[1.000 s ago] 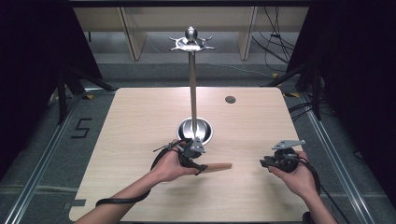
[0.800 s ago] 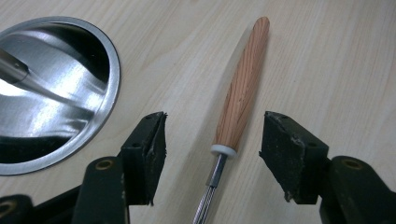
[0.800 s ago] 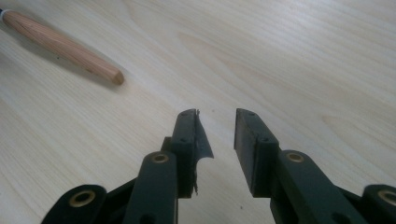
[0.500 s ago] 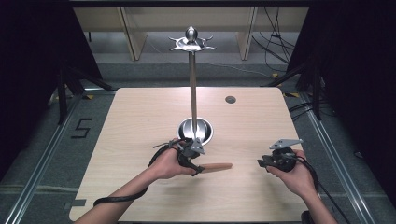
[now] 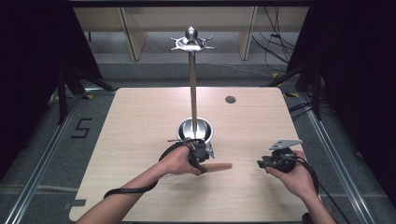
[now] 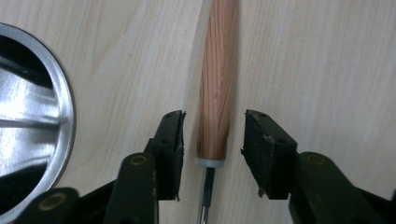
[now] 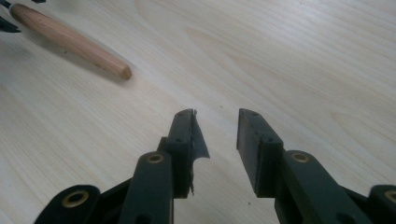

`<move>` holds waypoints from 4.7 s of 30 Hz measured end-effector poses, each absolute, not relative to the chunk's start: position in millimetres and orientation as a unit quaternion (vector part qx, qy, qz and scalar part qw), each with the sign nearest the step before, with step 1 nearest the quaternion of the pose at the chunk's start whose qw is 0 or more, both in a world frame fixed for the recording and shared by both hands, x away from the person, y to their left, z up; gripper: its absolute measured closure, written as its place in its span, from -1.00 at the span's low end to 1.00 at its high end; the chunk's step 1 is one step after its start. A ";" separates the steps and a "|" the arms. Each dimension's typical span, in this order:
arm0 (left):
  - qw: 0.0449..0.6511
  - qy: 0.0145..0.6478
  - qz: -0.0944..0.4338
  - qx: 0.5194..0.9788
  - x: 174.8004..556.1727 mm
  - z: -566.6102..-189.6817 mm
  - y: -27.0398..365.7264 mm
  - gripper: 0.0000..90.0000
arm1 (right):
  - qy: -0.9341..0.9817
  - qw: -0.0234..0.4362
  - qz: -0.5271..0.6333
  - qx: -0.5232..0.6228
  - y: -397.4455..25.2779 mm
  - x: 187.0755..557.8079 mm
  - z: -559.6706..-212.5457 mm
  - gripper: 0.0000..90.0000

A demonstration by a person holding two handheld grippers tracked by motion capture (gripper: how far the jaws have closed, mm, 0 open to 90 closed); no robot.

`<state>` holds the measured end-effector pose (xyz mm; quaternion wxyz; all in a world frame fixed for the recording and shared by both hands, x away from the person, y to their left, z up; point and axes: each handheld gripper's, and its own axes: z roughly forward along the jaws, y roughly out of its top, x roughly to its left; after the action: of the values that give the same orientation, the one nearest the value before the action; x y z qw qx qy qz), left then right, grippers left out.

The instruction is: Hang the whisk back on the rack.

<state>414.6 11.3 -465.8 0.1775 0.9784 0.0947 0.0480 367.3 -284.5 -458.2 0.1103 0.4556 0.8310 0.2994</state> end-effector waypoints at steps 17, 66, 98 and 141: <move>0.116 0.078 0.030 0.990 420.6 -474.3 -4.1 0.60 | 0.838 0.121 0.303 0.437 -284.6 368.4 -460.0 0.49; 0.653 0.230 0.058 0.719 414.7 -406.4 125.2 0.61 | 0.833 0.139 0.316 0.433 -283.2 372.5 -464.2 0.48; 0.698 0.182 0.067 0.689 434.4 -359.2 118.6 0.61 | 0.835 0.131 0.310 0.434 -282.1 371.7 -463.4 0.48; 0.698 0.169 0.088 0.690 452.4 -317.7 113.8 0.60 | 0.833 0.137 0.317 0.432 -282.1 373.2 -464.7 0.48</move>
<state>452.4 113.8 -317.7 0.6980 0.6903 0.1687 0.0883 373.2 -282.1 -464.7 0.1367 0.4319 0.8334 0.3166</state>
